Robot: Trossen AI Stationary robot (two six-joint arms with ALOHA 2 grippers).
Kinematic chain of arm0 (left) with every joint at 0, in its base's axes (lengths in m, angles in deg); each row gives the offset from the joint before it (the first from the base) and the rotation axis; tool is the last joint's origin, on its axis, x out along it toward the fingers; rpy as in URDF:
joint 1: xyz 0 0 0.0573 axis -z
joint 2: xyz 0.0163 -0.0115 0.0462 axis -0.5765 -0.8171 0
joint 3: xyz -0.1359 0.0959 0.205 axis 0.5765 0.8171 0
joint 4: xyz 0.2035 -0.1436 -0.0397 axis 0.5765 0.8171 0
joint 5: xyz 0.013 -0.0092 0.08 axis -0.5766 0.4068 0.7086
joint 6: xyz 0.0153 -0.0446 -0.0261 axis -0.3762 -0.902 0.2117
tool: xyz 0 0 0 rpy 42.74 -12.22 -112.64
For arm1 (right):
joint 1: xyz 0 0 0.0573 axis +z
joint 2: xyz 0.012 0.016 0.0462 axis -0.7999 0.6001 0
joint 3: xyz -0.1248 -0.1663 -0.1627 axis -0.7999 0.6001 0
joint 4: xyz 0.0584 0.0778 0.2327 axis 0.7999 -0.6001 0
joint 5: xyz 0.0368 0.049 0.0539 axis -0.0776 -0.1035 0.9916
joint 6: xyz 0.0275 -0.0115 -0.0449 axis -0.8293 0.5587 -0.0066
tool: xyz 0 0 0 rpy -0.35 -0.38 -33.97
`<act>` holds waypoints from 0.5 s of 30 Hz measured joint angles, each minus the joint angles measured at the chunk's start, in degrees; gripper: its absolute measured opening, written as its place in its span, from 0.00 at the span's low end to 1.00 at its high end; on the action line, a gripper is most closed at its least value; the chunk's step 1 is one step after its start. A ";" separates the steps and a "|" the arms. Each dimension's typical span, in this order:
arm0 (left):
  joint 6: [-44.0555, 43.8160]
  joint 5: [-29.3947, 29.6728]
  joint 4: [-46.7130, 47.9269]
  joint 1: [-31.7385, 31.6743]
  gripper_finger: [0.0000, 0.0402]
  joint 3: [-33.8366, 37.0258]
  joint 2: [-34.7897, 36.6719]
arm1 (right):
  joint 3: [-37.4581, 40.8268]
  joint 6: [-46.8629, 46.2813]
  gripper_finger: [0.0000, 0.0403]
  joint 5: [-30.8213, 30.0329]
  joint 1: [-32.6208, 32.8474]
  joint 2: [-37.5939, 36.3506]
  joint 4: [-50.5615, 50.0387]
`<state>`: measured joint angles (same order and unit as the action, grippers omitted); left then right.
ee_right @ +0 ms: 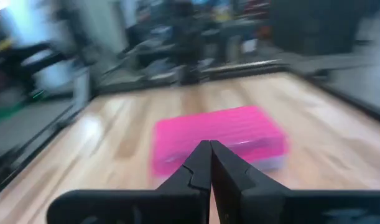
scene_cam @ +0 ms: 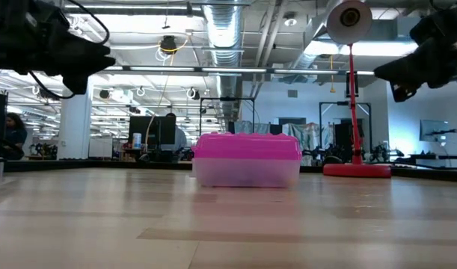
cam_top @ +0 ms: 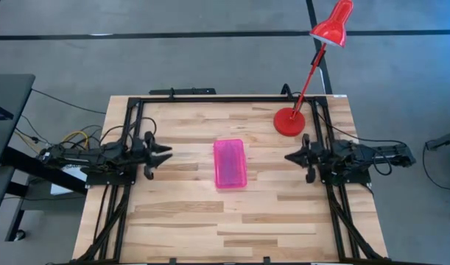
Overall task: Pick & place school supplies into a supply box
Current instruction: Return to Home Position
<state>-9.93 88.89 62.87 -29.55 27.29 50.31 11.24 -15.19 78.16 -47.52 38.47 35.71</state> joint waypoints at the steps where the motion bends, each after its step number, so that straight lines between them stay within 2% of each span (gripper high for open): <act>1: 0.98 -2.08 0.00 0.00 0.31 0.05 0.00 | -0.04 1.60 0.00 3.01 -0.04 -0.02 -0.42; 3: 1.59 -4.77 0.28 0.02 0.31 0.17 0.00 | -0.49 3.19 0.00 7.31 -0.50 0.05 -2.56; 6: 0.49 -6.14 1.40 0.02 0.31 0.17 -0.26 | -1.16 3.03 0.00 7.47 -2.04 0.37 -5.38; 15: -4.89 -6.02 1.48 0.04 0.31 0.20 -0.48 | -1.18 2.94 0.00 7.42 -4.32 0.24 -5.53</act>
<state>-14.82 82.87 64.35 -29.51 27.49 49.83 10.06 -12.24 85.57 -51.84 38.71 30.18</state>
